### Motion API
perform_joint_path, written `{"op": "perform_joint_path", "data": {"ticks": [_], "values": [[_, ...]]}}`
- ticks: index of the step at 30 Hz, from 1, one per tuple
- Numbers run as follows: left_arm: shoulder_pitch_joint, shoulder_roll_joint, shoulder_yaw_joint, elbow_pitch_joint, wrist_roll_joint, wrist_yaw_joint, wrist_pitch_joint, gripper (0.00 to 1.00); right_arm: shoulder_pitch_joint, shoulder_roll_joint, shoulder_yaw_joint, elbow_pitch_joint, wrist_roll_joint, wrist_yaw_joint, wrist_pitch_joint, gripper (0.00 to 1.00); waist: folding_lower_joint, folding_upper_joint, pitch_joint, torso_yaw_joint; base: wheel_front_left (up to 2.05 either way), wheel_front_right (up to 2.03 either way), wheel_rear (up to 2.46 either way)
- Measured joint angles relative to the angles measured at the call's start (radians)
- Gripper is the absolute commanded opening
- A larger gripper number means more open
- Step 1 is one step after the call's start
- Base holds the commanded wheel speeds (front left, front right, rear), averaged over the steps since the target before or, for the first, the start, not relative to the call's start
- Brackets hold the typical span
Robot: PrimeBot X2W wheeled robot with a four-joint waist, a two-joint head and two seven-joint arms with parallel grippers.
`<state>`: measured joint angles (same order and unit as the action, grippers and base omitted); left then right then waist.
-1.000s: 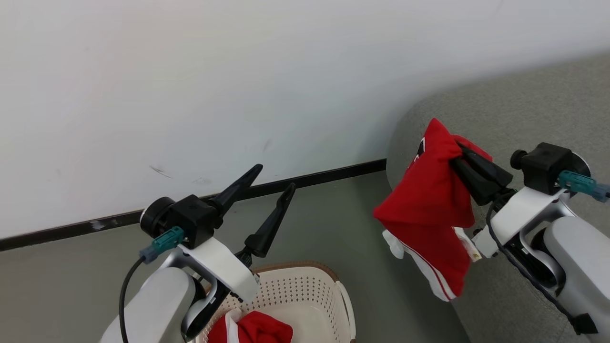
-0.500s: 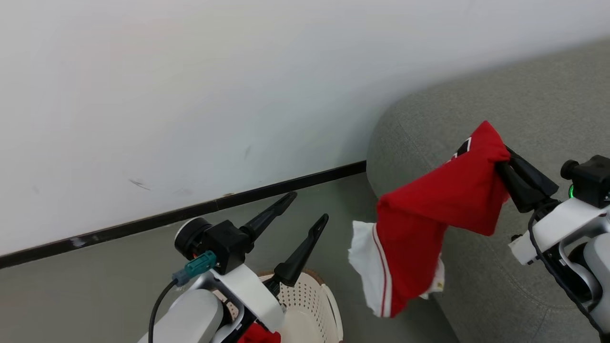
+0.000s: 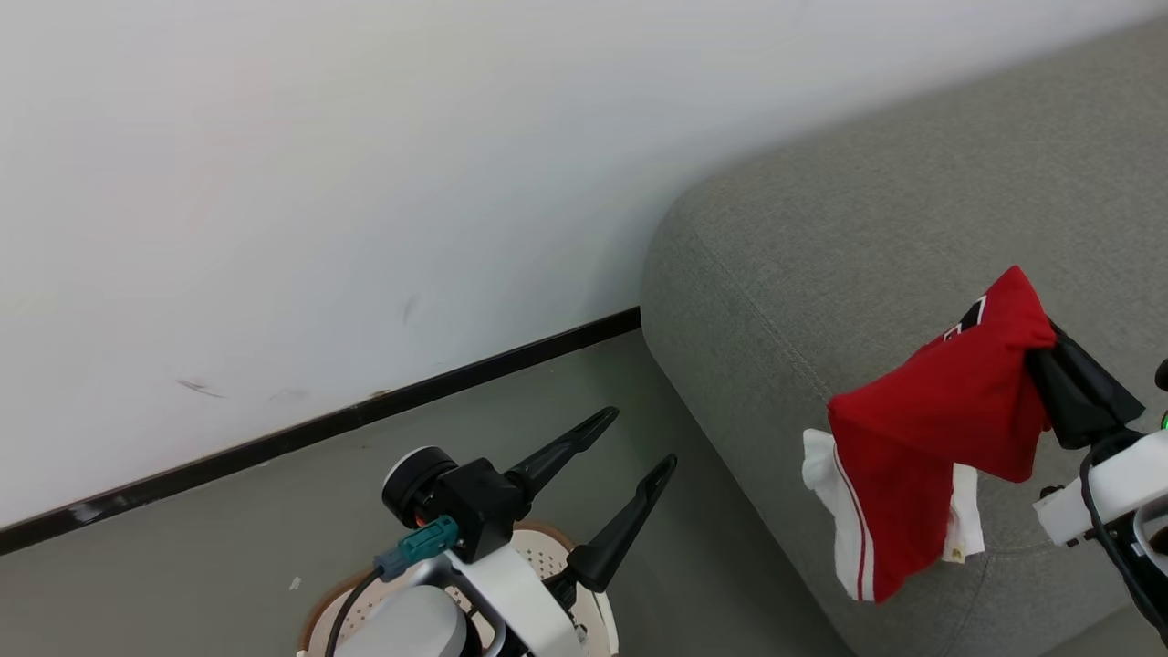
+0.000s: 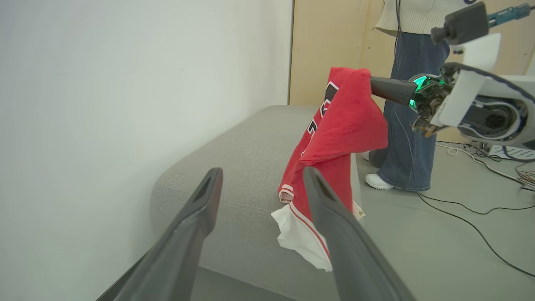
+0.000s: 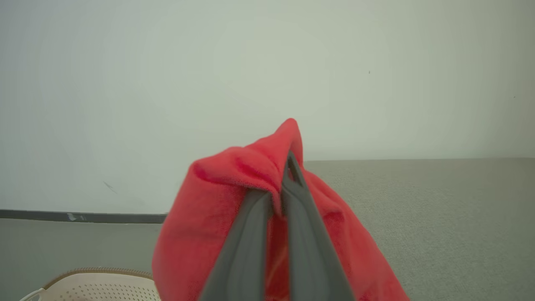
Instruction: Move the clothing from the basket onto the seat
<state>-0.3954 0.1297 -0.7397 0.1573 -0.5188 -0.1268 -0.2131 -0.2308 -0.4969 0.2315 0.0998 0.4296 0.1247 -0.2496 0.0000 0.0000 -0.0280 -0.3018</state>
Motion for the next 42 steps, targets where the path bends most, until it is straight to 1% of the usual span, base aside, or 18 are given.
{"op": "perform_joint_path", "data": {"ticks": [2,5,9,13,15,18,23,25,27,33,42], "values": [[0.0,0.0,-0.003,-0.001,0.0,0.0,-0.005,1.0,0.021,0.007,-0.019,0.002,0.001,0.0,0.0,0.0,0.0,0.0,0.001,-0.014,0.0,0.0,0.0],[0.001,0.0,-0.004,-0.002,0.0,0.0,-0.008,1.0,0.041,0.009,-0.019,0.01,0.005,0.0,0.0,0.0,0.0,0.0,0.004,-0.034,0.0,0.0,0.0],[0.001,0.001,-0.007,-0.006,0.002,0.0,-0.008,1.0,0.041,0.02,-0.002,0.025,0.038,0.0,0.0,0.0,0.0,0.0,0.013,-0.055,0.0,0.0,0.0],[0.001,0.003,-0.004,-0.013,0.003,0.0,-0.008,1.0,0.012,0.014,0.023,0.052,0.054,0.0,0.006,0.0,0.0,0.0,0.034,-0.064,0.0,0.0,0.0],[0.002,0.005,-0.001,-0.017,0.011,0.002,-0.009,1.0,-0.034,0.009,0.027,0.068,0.058,0.0,0.015,0.0,0.0,0.0,0.047,-0.065,0.0,0.0,0.0],[0.002,0.014,0.01,-0.02,0.018,0.016,-0.009,1.0,-0.125,0.0,0.014,0.09,0.085,0.0,0.037,0.0,0.0,0.0,0.067,-0.063,0.0,0.0,0.0],[0.002,0.035,0.024,-0.032,0.032,0.045,-0.009,1.0,-0.278,-0.011,-0.047,0.146,0.135,0.0,0.072,0.0,0.0,0.0,0.104,-0.051,0.0,0.0,0.0],[0.002,0.04,0.029,-0.044,0.04,0.053,-0.009,1.0,-0.336,-0.018,-0.082,0.168,0.147,0.0,0.083,0.0,0.0,0.0,0.12,-0.044,0.0,0.0,0.0],[0.002,0.044,0.03,-0.055,0.06,0.056,-0.009,1.0,-0.395,-0.017,-0.132,0.191,0.189,0.0,0.091,0.0,0.0,0.0,0.135,-0.037,0.0,0.0,0.0],[0.001,0.057,0.027,-0.103,0.078,0.069,-0.002,1.0,-0.55,-0.109,-0.192,0.274,0.161,0.0,0.122,0.0,0.0,0.0,0.192,-0.003,0.0,0.0,0.0],[-0.033,0.062,0.008,-0.148,0.1,0.072,0.027,1.0,-0.639,-0.194,-0.257,0.41,0.142,0.0,0.132,0.0,0.0001,0.0,0.27,0.045,0.0,0.0,0.0]]}}
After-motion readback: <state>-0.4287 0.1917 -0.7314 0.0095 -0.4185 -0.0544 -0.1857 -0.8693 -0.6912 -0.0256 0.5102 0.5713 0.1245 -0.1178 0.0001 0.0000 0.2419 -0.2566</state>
